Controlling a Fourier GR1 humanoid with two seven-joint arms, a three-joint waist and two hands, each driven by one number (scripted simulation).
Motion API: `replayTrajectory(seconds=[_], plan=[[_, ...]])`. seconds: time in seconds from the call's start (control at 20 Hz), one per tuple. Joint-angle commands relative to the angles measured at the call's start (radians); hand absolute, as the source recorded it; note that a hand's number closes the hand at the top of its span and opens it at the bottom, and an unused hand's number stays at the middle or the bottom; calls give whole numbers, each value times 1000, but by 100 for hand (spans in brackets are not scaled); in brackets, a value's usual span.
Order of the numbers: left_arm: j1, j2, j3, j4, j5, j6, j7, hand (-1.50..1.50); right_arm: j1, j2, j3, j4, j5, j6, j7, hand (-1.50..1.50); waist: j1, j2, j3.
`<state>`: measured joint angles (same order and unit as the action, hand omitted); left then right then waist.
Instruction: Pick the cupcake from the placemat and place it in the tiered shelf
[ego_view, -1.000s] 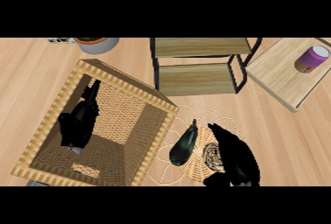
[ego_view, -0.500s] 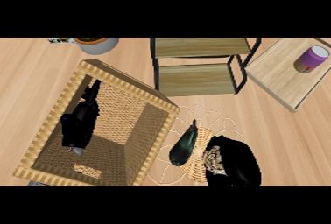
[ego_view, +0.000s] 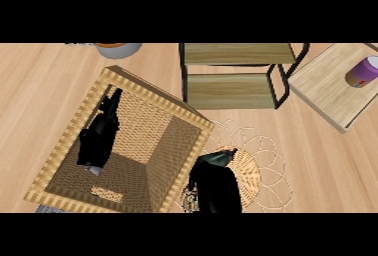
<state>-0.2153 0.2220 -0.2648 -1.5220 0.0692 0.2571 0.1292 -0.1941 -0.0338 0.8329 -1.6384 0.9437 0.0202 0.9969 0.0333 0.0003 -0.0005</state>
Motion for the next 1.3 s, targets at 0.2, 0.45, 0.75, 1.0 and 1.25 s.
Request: replayTrajectory(seconds=[0.2, 0.45, 0.75, 1.0, 1.25], plan=[[-1, 53, -14, 39, 8, -61, -53, 0, -227, 33, 143, -8, -84, -333, 198, 150, 19, 4, 0], [2, 71, -33, 1, 43, -48, -9, 0, -339, 32, 138, -48, -37, -432, 237, 150, 5, -2, -1], [0, 131, -6, -37, 84, -37, 19, 0, -457, 32, 67, -113, 38, -396, 329, 150, -14, -10, -3], [29, 136, -8, -29, 103, -42, 11, 0, -537, 32, 22, -123, 138, -300, 426, 150, -38, -15, -4], [22, 134, 7, -43, 102, -35, 26, 0, -651, 32, -79, -115, 214, -261, 457, 150, -34, -15, -3]])
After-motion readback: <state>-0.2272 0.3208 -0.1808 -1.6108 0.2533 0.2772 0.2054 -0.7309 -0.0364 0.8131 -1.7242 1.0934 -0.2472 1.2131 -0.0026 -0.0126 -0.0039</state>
